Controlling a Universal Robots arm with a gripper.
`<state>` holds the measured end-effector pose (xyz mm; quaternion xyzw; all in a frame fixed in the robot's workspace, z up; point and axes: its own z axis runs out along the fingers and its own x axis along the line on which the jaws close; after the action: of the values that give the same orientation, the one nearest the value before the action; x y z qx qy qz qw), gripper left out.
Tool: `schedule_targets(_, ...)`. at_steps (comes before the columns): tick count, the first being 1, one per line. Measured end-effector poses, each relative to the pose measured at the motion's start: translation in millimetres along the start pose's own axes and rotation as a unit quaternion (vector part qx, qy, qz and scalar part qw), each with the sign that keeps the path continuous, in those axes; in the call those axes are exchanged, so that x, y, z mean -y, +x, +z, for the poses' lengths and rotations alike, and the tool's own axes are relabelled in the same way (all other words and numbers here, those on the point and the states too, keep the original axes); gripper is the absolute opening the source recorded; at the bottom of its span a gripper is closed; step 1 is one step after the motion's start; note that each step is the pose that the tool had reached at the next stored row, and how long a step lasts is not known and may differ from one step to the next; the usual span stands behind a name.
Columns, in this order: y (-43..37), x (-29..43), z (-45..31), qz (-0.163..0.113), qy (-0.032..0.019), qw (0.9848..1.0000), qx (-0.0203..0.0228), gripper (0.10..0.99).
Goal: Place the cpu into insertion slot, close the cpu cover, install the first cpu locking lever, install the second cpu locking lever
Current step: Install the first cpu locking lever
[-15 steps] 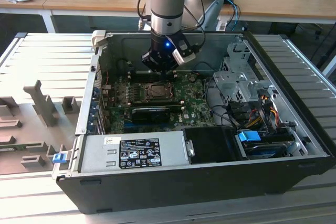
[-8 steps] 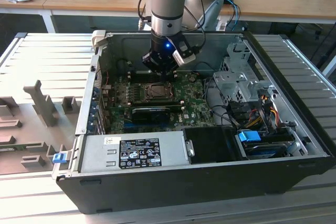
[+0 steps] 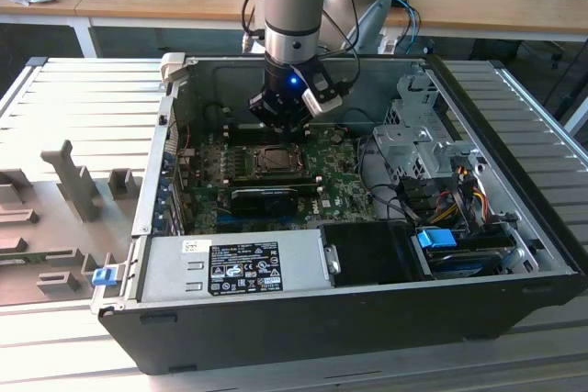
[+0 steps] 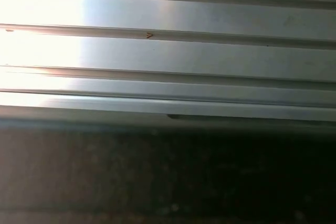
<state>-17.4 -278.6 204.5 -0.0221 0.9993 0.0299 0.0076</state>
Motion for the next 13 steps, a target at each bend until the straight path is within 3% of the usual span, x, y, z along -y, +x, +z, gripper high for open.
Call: schedule_targets(13, 0.0, 3.0, 3.5, 0.005, 0.0005, 1.0, 0.0002, 0.106)
